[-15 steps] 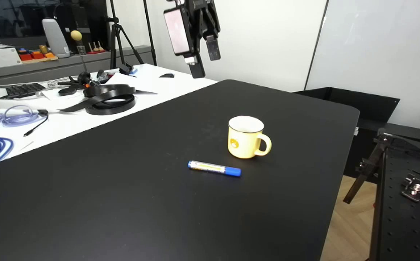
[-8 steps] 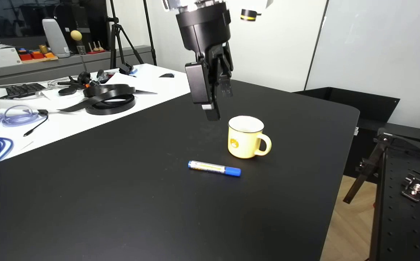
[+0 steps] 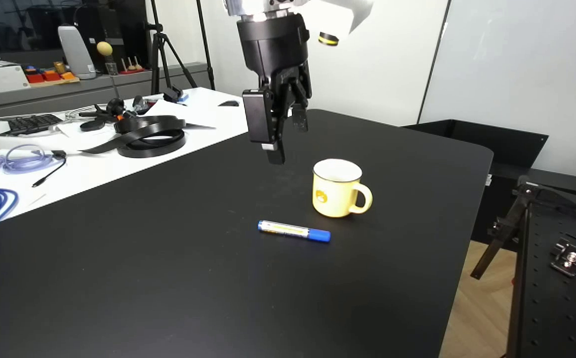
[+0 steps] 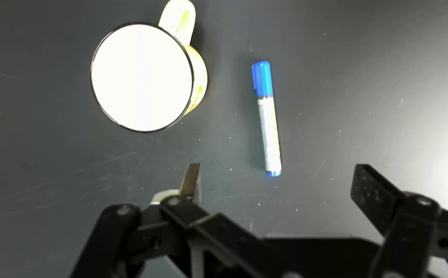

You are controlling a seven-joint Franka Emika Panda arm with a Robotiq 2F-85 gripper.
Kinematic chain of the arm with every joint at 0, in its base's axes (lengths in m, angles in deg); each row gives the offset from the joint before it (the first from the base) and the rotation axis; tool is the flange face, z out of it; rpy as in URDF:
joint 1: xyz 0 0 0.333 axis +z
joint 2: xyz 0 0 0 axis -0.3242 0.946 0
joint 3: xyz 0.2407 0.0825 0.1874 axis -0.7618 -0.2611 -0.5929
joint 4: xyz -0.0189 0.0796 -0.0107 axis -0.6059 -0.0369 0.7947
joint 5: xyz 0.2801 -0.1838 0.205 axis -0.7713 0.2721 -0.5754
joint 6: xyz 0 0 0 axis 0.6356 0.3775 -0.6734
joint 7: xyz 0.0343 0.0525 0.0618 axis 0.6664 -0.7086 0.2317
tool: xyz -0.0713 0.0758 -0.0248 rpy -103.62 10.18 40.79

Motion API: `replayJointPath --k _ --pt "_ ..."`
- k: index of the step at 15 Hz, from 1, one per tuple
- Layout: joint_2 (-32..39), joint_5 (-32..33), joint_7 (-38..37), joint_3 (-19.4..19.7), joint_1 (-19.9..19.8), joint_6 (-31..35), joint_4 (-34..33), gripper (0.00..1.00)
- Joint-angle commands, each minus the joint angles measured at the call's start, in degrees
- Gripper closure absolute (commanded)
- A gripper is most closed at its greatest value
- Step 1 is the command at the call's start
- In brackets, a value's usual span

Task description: Put the blue marker inside the yellow mug

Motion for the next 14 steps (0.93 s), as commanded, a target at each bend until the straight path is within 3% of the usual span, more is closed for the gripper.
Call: replayJointPath --k 1,8,14 --pt "4.1 -0.58 -2.9 0.99 0.45 3.6 -0.73 0.0" --pt "13.29 -5.31 5.7 -0.31 -0.17 5.86 -2.71 0.0" --pt "18.2 -4.35 11.28 0.97 -0.35 4.32 -5.15 0.0"
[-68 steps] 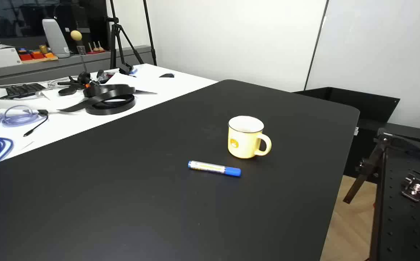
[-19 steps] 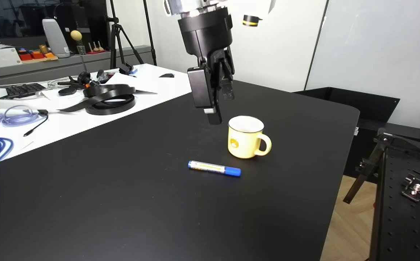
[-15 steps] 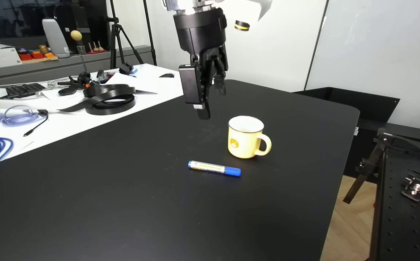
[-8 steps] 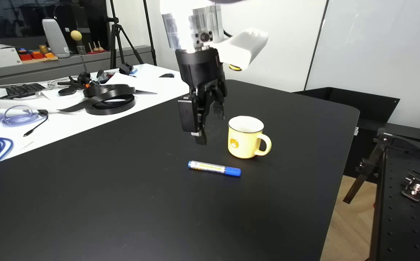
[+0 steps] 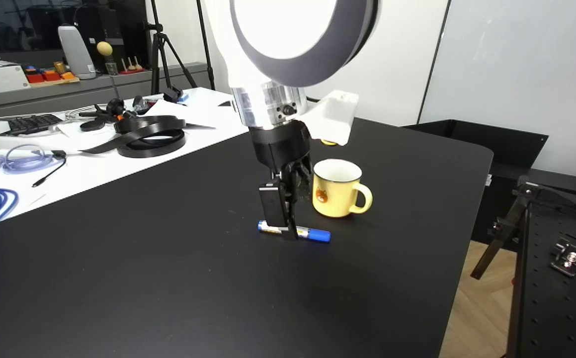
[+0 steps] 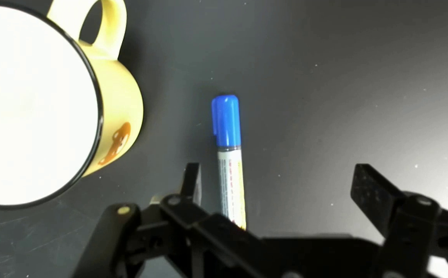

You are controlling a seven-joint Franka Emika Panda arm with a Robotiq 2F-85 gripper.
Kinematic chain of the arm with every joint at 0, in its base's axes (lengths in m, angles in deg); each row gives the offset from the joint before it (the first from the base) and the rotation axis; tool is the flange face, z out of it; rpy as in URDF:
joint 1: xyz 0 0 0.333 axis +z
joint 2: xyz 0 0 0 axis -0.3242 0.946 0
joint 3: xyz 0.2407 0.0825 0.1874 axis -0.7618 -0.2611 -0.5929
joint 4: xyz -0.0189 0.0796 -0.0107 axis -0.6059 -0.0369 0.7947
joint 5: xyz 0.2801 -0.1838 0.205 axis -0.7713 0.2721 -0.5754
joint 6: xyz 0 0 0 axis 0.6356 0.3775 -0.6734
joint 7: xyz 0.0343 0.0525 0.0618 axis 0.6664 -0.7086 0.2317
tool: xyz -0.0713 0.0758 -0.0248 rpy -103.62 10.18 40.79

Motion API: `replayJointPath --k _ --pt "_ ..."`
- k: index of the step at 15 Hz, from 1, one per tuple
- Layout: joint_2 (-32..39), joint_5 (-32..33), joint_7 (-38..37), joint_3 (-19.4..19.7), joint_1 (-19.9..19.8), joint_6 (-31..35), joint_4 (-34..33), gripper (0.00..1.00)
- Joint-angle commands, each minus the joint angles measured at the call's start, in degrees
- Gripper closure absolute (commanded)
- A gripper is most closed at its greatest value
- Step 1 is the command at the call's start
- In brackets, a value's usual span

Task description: Put the blue marker inside the yellow mug

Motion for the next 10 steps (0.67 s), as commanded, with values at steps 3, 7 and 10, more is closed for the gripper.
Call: replayJointPath --k 3,7,10 --pt "3.75 0.71 3.67 0.93 -0.68 -2.72 -3.64 0.0" --pt "5.87 0.94 5.14 1.65 -1.13 -3.82 -5.4 0.0" --pt "7.43 1.3 5.64 2.25 -1.18 -4.89 -6.96 0.03"
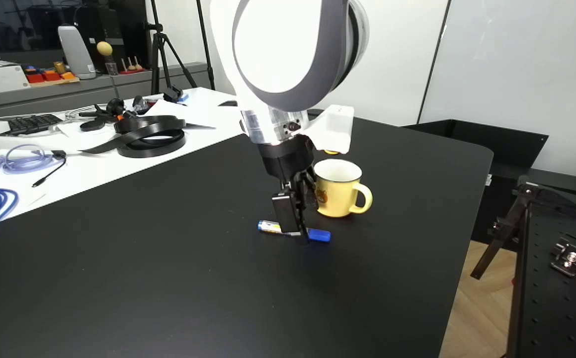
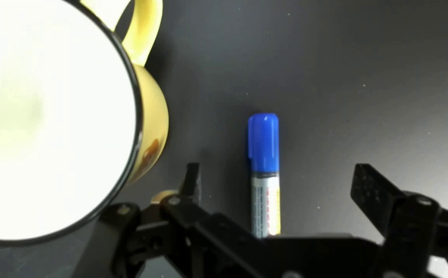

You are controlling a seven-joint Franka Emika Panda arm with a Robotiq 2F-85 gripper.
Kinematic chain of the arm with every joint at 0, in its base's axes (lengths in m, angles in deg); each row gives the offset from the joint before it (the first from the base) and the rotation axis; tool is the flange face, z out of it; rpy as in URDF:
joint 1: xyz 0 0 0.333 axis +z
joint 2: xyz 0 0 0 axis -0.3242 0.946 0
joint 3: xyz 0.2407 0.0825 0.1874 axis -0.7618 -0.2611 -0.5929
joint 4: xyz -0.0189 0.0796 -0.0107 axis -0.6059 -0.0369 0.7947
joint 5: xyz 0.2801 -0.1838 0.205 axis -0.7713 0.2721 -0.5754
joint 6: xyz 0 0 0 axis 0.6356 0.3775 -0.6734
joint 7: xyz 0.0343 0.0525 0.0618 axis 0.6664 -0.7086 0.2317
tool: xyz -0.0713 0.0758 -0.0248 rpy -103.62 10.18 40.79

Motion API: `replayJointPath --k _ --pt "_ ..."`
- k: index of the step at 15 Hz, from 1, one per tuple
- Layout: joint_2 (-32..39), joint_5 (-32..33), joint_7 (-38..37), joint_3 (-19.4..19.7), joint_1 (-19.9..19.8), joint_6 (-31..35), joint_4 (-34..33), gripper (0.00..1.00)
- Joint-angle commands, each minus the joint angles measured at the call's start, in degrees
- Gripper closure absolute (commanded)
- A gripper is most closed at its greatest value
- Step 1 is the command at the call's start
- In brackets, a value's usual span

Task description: Put the blue marker inside the yellow mug

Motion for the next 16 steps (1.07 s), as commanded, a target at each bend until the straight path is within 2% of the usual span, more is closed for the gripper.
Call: replayJointPath --k 1,3,7,13,16 --pt "2.26 1.24 0.47 0.71 -0.2 -2.4 -3.18 0.26" --pt "3.38 2.05 0.52 1.07 -0.02 -3.12 -4.44 0.31" --pt "4.97 3.3 0.23 1.36 0.35 -4.36 -6.05 0.62" --pt "2.46 4.65 -0.66 1.46 1.66 -5.0 -5.65 0.99" --pt "-0.94 6.19 -1.8 1.88 2.52 -6.03 -4.62 0.95"
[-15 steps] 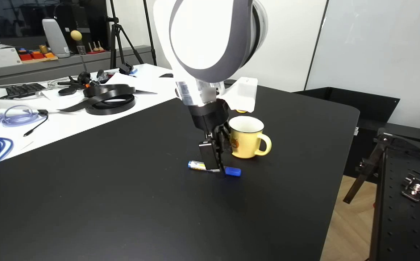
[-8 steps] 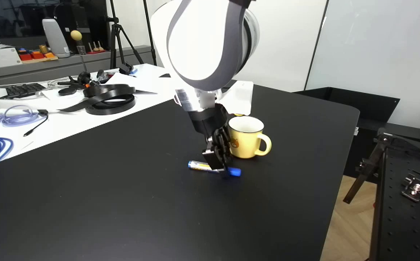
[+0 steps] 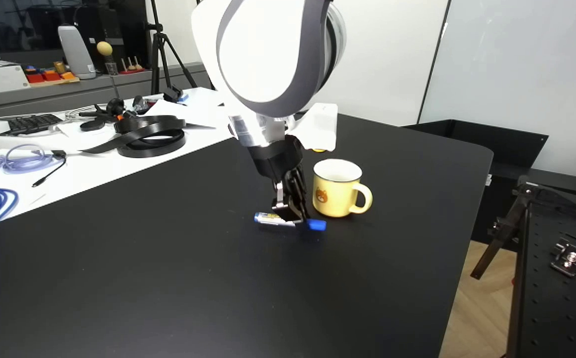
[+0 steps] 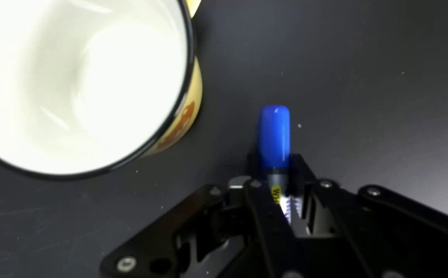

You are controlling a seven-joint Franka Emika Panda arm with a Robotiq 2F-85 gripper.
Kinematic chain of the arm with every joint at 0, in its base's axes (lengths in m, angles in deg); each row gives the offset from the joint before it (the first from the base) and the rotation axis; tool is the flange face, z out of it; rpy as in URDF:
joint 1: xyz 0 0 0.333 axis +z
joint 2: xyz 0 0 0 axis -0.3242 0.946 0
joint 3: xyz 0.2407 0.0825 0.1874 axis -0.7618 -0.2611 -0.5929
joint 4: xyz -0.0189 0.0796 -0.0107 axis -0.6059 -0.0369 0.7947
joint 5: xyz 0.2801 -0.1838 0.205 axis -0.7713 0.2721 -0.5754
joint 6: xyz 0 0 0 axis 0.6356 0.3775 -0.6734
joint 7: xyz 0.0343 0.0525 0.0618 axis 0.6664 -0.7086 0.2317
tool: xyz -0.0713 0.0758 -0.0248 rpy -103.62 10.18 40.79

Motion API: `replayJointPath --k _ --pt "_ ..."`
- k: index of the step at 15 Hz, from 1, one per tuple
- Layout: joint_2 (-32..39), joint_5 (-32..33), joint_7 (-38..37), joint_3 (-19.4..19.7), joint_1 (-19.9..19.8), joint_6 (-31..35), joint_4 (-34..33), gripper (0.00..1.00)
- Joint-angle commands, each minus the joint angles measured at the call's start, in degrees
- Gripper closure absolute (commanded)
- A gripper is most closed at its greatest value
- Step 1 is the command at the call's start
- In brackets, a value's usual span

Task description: Put the blue marker inside the yellow mug

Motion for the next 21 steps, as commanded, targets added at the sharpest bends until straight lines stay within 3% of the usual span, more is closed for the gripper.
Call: replayJointPath --k 1,11,21 --pt "-5.51 2.31 -2.7 1.27 1.71 -3.27 1.08 0.95" --pt "-22.2 1.1 -7.94 0.84 0.09 -29.19 1.52 0.95" --pt "-21.81 -5.78 -8.28 2.44 -5.27 -40.53 2.56 0.95"
